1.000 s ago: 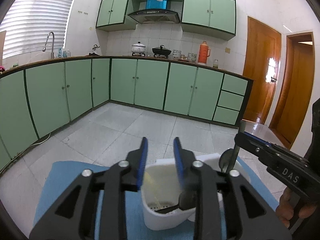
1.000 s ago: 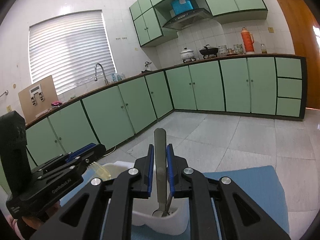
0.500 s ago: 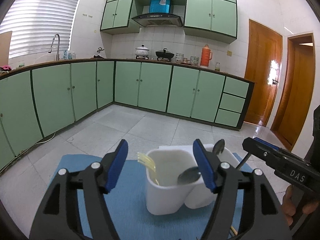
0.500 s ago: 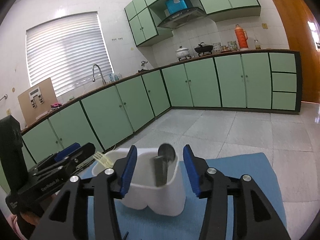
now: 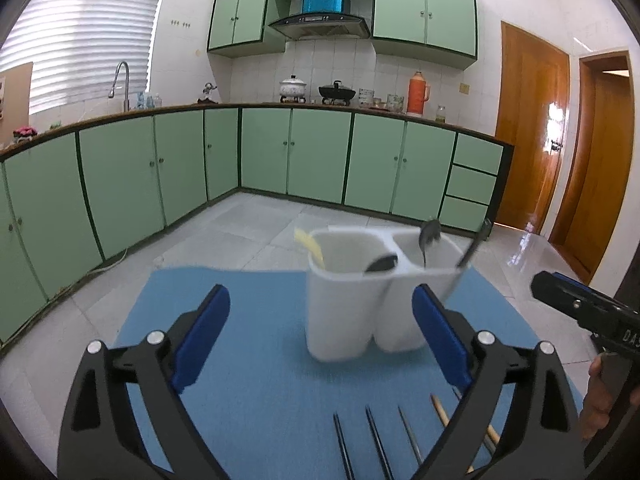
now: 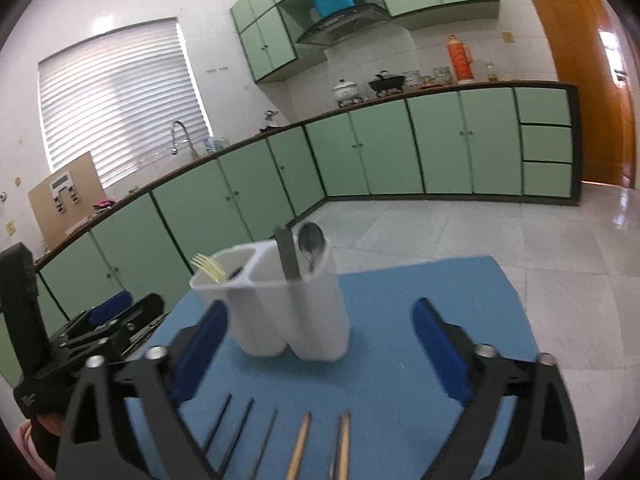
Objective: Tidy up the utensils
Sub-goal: 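Move both tools back over the chopsticks lying on the mat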
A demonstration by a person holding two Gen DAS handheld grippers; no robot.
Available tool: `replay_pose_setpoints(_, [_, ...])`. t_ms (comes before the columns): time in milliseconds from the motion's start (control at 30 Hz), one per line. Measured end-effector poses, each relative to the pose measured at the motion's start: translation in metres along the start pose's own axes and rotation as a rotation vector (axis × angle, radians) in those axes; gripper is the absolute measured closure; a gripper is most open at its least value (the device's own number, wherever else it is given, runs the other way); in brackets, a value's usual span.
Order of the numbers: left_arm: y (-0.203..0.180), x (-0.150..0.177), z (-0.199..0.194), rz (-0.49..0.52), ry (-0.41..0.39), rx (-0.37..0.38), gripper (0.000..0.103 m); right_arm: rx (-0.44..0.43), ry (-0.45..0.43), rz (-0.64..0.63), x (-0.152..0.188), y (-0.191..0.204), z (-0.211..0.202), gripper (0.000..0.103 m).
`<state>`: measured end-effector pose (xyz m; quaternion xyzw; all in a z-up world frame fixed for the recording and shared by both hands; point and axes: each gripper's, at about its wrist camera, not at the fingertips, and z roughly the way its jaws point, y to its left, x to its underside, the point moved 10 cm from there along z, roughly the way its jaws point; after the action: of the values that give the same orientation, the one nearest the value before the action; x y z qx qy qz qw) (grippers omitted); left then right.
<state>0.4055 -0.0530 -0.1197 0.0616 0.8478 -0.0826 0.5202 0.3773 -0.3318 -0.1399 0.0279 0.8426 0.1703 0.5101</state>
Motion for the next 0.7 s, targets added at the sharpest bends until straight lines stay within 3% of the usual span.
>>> replay_pose_setpoints(200, [-0.003, 0.032, -0.028, 0.015, 0.049, -0.005, 0.008, 0.05, 0.057, -0.005, 0.03, -0.008, -0.027, 0.006])
replay_pose_setpoints(700, [-0.007, 0.122, -0.094, 0.018, 0.213, -0.028, 0.008, 0.071, 0.265, -0.008, 0.132, -0.013, -0.098, 0.006])
